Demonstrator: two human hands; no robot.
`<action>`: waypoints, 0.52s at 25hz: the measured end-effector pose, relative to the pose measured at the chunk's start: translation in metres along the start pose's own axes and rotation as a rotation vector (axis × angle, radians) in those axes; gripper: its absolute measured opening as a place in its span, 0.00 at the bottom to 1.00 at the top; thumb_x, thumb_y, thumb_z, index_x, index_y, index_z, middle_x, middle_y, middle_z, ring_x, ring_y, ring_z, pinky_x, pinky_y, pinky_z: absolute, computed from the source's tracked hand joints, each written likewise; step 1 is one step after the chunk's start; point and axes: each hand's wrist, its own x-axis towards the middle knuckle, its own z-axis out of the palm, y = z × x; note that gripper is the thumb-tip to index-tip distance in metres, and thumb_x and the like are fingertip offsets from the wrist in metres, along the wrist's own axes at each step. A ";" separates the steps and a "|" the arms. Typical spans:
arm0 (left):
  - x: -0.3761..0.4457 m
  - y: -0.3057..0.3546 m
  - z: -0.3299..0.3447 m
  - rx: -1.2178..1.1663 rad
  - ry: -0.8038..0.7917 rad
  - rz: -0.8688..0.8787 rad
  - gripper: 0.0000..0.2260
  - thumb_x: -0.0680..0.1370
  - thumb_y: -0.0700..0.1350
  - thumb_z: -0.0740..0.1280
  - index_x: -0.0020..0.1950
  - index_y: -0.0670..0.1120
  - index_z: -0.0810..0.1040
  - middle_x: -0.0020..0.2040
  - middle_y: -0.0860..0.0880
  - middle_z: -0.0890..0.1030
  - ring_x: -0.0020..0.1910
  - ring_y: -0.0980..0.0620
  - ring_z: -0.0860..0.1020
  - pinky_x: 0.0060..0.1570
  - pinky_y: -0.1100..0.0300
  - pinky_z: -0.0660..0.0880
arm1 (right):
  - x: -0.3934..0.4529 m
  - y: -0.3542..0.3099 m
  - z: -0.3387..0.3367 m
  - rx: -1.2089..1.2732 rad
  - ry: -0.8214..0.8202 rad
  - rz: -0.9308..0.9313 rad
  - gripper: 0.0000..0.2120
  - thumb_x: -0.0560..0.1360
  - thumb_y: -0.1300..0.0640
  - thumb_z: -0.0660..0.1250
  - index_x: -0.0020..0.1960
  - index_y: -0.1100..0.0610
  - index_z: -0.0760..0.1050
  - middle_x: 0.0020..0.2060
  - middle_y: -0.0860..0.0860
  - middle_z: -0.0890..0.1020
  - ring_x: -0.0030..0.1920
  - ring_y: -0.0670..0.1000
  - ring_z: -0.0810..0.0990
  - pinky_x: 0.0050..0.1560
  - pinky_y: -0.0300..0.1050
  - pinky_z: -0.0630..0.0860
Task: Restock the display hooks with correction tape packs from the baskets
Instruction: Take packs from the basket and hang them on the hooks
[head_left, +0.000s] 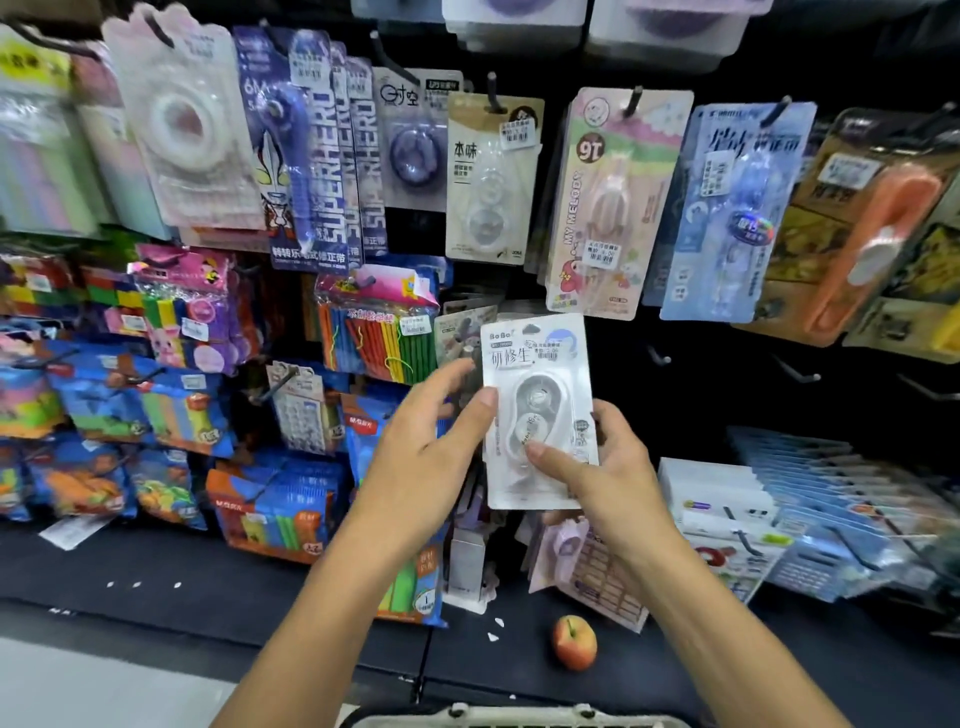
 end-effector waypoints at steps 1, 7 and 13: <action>0.001 -0.001 -0.003 0.134 0.037 0.040 0.20 0.81 0.60 0.63 0.72 0.61 0.71 0.69 0.64 0.73 0.67 0.63 0.72 0.69 0.55 0.70 | -0.001 0.001 0.000 0.005 0.008 0.015 0.22 0.71 0.63 0.76 0.59 0.46 0.76 0.51 0.50 0.87 0.49 0.53 0.87 0.39 0.49 0.83; -0.001 -0.004 -0.010 0.287 0.048 0.146 0.23 0.81 0.56 0.63 0.77 0.58 0.67 0.71 0.63 0.68 0.69 0.64 0.66 0.70 0.56 0.68 | -0.023 0.013 0.008 0.074 0.114 0.018 0.24 0.69 0.57 0.74 0.60 0.38 0.77 0.53 0.43 0.86 0.52 0.50 0.86 0.45 0.49 0.81; -0.003 -0.012 -0.010 0.406 0.018 0.153 0.25 0.82 0.57 0.62 0.79 0.58 0.63 0.75 0.62 0.66 0.73 0.61 0.63 0.65 0.64 0.58 | 0.009 0.011 0.008 -0.072 0.201 0.160 0.13 0.76 0.52 0.72 0.59 0.43 0.78 0.47 0.47 0.87 0.34 0.48 0.84 0.28 0.41 0.74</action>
